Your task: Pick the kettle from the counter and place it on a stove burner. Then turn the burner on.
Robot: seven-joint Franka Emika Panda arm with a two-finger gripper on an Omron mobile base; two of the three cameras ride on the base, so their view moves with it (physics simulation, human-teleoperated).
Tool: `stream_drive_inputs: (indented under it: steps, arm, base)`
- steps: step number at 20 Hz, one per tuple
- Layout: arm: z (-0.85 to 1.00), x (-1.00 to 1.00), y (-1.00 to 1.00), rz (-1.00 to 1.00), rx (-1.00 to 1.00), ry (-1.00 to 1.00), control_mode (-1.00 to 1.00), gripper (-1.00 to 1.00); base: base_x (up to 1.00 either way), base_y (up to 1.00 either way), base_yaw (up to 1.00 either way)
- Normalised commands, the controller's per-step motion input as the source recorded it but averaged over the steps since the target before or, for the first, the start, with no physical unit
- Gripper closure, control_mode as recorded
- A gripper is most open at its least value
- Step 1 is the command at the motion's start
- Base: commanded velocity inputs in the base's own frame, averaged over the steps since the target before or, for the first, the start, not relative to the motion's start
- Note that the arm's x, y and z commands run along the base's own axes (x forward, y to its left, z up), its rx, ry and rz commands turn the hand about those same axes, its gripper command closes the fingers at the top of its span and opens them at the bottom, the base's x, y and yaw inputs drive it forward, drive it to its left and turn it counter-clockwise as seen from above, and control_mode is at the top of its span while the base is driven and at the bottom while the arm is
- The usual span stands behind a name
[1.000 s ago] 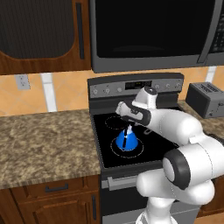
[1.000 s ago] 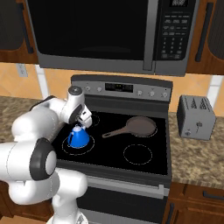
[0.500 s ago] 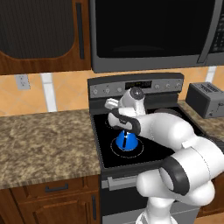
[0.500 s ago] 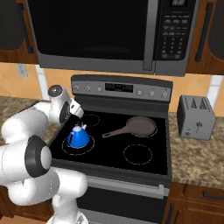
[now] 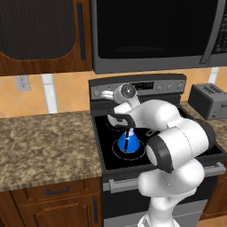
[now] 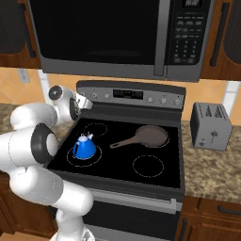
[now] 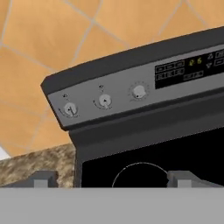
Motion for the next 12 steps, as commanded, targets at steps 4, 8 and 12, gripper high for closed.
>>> stream_drive_inputs:
  steps: [4, 8, 12]
  arm:
    - [0.01, 0.60, 0.20, 0.14, -0.03, 0.06, -1.00, -1.00]
    - [0.00, 0.14, 0.30, 0.07, -0.12, 0.09, -1.00, -1.00]
    - [0.03, 0.23, 0.04, 0.00, -0.07, 0.00, -1.00, -1.00]
  base:
    - [0.00, 0.00, 0.00]
    - [0.00, 0.00, 0.00]
    - [0.00, 0.00, 0.00]
